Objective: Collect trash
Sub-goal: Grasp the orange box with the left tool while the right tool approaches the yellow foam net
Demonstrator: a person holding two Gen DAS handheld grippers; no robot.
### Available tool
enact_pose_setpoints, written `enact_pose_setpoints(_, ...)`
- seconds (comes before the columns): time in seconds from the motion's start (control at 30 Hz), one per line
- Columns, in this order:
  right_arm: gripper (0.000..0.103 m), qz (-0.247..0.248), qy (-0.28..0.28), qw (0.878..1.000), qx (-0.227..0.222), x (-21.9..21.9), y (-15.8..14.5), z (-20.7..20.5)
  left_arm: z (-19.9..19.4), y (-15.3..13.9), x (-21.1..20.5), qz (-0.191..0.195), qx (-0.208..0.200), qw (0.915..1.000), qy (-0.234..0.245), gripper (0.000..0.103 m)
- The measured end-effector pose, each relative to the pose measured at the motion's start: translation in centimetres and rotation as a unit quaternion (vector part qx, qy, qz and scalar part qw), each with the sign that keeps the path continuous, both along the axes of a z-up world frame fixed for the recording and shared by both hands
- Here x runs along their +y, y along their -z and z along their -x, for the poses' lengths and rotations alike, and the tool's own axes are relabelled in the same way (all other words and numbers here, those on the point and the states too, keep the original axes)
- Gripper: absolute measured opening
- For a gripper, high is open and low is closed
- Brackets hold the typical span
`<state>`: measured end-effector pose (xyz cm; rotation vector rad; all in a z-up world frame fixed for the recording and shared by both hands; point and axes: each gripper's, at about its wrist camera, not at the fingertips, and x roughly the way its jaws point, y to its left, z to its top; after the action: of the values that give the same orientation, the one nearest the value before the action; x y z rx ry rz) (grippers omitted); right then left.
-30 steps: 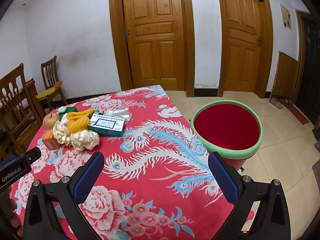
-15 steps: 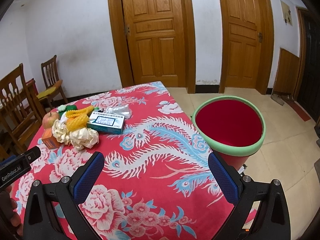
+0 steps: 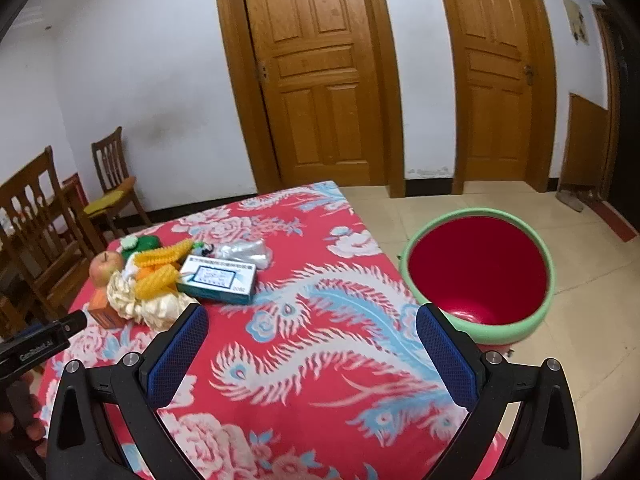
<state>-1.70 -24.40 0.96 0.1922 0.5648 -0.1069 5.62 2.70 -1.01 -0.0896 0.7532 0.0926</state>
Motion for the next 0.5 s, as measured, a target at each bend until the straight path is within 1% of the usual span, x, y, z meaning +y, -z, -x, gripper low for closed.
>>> enact_pose_setpoints(0.17, 0.103, 0.005, -0.008, 1.0, 0.01, 0.5, 0.0, -1.4, -2.1, 0.6, 0.6, -0.015, 0.009, 0.9998, -0.008, 0.096)
enact_pose_setpoints(0.2, 0.103, 0.005, -0.011, 1.0, 0.014, 0.6, 0.0, -1.7, -2.5, 0.8, 0.8, -0.018, 0.012, 0.9997, -0.01, 0.095)
enact_pose_setpoints(0.27, 0.103, 0.007, -0.022, 0.999, 0.028, 1.1, 0.1, -2.4, -3.3, 1.2, 1.0, -0.019, 0.019, 0.9996, -0.008, 0.087)
enact_pose_setpoints(0.37, 0.103, 0.012, -0.03, 0.999, 0.043, 2.0, 0.3, -3.3, -4.6, 1.8, 1.5, -0.016, 0.032, 0.9994, -0.002, 0.086)
enact_pose_setpoints(0.5, 0.103, 0.005, -0.032, 0.998, 0.058, 2.6, 0.8, -4.5, -5.8, 2.5, 2.0, -0.017, 0.041, 0.999, 0.01, 0.084)
